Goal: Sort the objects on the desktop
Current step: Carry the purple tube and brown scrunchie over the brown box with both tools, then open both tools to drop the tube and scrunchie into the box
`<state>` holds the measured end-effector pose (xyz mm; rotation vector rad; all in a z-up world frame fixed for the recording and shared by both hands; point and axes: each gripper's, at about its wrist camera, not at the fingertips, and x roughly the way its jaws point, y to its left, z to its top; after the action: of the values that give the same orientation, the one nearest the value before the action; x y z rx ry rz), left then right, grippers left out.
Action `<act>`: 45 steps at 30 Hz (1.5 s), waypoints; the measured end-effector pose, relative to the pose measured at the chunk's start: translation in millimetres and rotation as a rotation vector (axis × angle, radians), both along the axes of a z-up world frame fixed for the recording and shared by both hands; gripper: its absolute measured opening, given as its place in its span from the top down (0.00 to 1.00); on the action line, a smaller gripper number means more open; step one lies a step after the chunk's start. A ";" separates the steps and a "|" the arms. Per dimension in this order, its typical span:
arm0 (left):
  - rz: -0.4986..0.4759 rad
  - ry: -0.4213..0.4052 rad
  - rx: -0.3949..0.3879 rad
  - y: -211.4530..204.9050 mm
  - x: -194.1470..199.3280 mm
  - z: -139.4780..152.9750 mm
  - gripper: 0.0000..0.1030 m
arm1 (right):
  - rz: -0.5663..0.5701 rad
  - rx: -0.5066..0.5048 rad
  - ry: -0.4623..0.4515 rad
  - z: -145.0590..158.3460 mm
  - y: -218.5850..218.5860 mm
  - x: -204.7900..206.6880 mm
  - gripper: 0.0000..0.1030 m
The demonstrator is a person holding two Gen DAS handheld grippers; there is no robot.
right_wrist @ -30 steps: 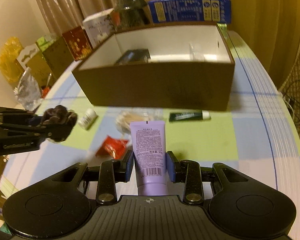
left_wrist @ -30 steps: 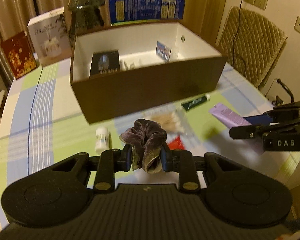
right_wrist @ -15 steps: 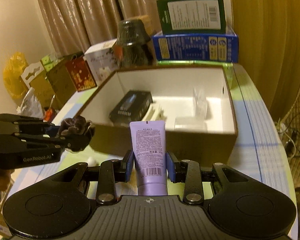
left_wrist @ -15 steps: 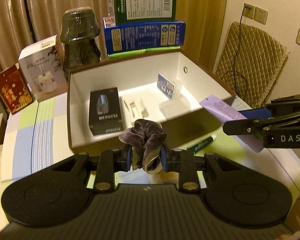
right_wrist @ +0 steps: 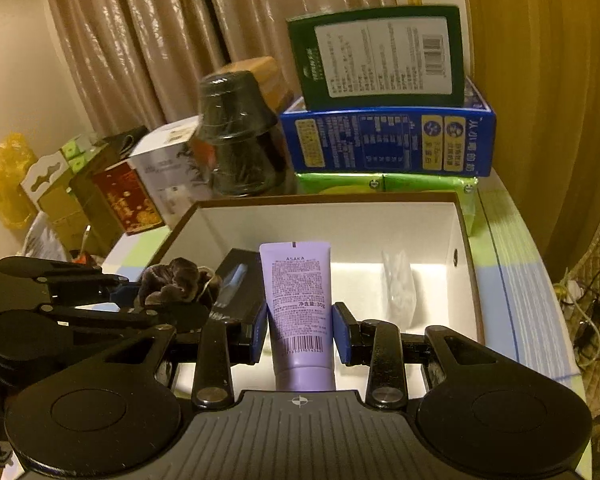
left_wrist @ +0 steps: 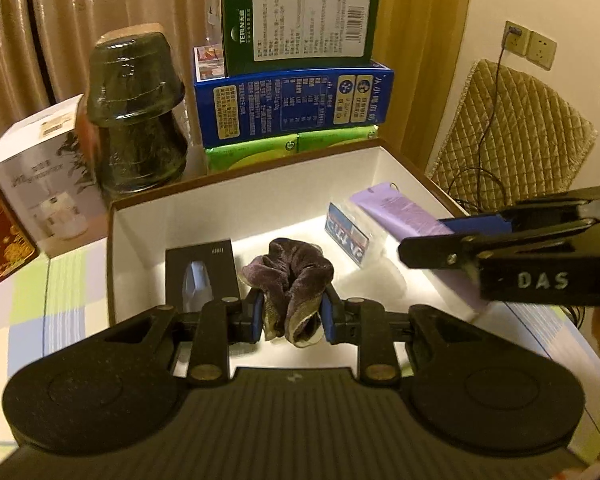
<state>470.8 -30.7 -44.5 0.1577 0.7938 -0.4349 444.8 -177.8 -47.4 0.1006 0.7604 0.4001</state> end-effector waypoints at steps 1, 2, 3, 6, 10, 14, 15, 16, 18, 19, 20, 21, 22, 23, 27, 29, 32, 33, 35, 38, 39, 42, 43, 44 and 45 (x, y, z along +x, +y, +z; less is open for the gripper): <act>0.001 0.009 0.001 -2.0 9.4 -2.2 0.77 | -0.004 0.001 0.009 -2.6 0.2 8.0 0.69; 0.001 0.013 0.002 -3.7 16.7 -4.3 0.77 | -0.006 0.000 0.018 -5.2 0.6 16.7 0.69; 0.000 0.016 0.006 -5.6 24.4 -6.7 0.77 | -0.009 -0.006 0.026 -8.4 1.4 25.3 0.69; -0.005 0.031 0.015 -10.5 46.0 -14.8 0.77 | -0.015 -0.030 0.040 -18.0 2.5 46.2 0.69; -0.008 0.060 0.030 -16.4 72.0 -29.8 0.77 | -0.027 -0.044 0.066 -30.8 2.5 69.6 0.69; -0.005 0.085 0.043 -18.5 92.1 -44.3 0.77 | -0.027 -0.048 0.094 -44.0 3.6 91.6 0.69; -0.003 0.091 0.045 -18.7 96.5 -47.9 0.77 | -0.027 -0.050 0.101 -47.3 4.4 96.4 0.69; 0.000 0.095 0.046 -18.8 100.0 -51.2 0.77 | -0.026 -0.055 0.107 -50.6 5.3 100.7 0.69; 0.005 0.108 0.047 -18.8 106.7 -57.9 0.77 | -0.031 -0.068 0.119 -57.3 6.7 108.3 0.69; 0.007 0.112 0.046 -18.1 108.9 -60.3 0.77 | -0.031 -0.069 0.124 -60.3 7.0 111.7 0.69; 0.009 0.115 0.045 -17.5 111.1 -62.6 0.77 | -0.032 -0.071 0.130 -63.2 7.1 114.8 0.69; 0.012 0.117 0.047 -17.2 112.9 -64.9 0.77 | -0.035 -0.074 0.136 -66.4 7.1 118.1 0.69; 0.012 0.117 0.050 -17.4 114.4 -67.0 0.77 | -0.035 -0.078 0.141 -69.3 7.1 121.2 0.69; 0.013 0.119 0.053 -17.4 116.2 -68.7 0.77 | -0.036 -0.079 0.144 -71.5 7.3 123.1 0.69; 0.014 0.126 0.055 -17.7 122.5 -74.3 0.77 | -0.032 -0.084 0.156 -79.7 8.5 130.6 0.69; 0.014 0.128 0.059 -18.0 125.0 -76.6 0.77 | -0.032 -0.088 0.160 -82.5 10.0 133.5 0.69; 0.016 0.132 0.057 -17.6 127.7 -78.4 0.77 | -0.039 -0.102 0.139 -85.7 10.4 136.3 0.69; 0.015 0.131 0.056 -17.5 127.9 -78.5 0.77 | -0.042 -0.098 0.133 -85.5 9.6 136.9 0.69; 0.013 0.129 0.057 -17.4 127.8 -78.7 0.77 | -0.037 -0.068 0.135 -84.3 6.7 137.9 0.69; 0.011 0.129 0.057 -17.4 128.2 -78.7 0.77 | -0.038 -0.068 0.127 -82.0 4.8 137.4 0.68; 0.010 0.129 0.057 -17.6 128.2 -78.8 0.77 | -0.032 -0.071 0.129 -81.9 4.6 137.2 0.68; 0.008 0.127 0.062 -19.0 129.1 -79.3 0.77 | -0.016 -0.082 0.135 -82.0 4.8 135.8 0.67; 0.010 0.128 0.063 -19.3 130.0 -79.8 0.77 | -0.012 -0.085 0.132 -81.9 5.0 134.9 0.67; 0.014 0.129 0.063 -19.6 131.0 -80.2 0.77 | -0.012 -0.087 0.130 -81.7 5.0 134.6 0.67; 0.017 0.130 0.064 -19.9 132.0 -80.6 0.77 | -0.013 -0.086 0.130 -81.7 4.8 134.6 0.67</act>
<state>602.8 -50.5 -125.1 0.1832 0.9363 -0.4067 579.5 -173.0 -129.1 0.0513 0.9037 0.3501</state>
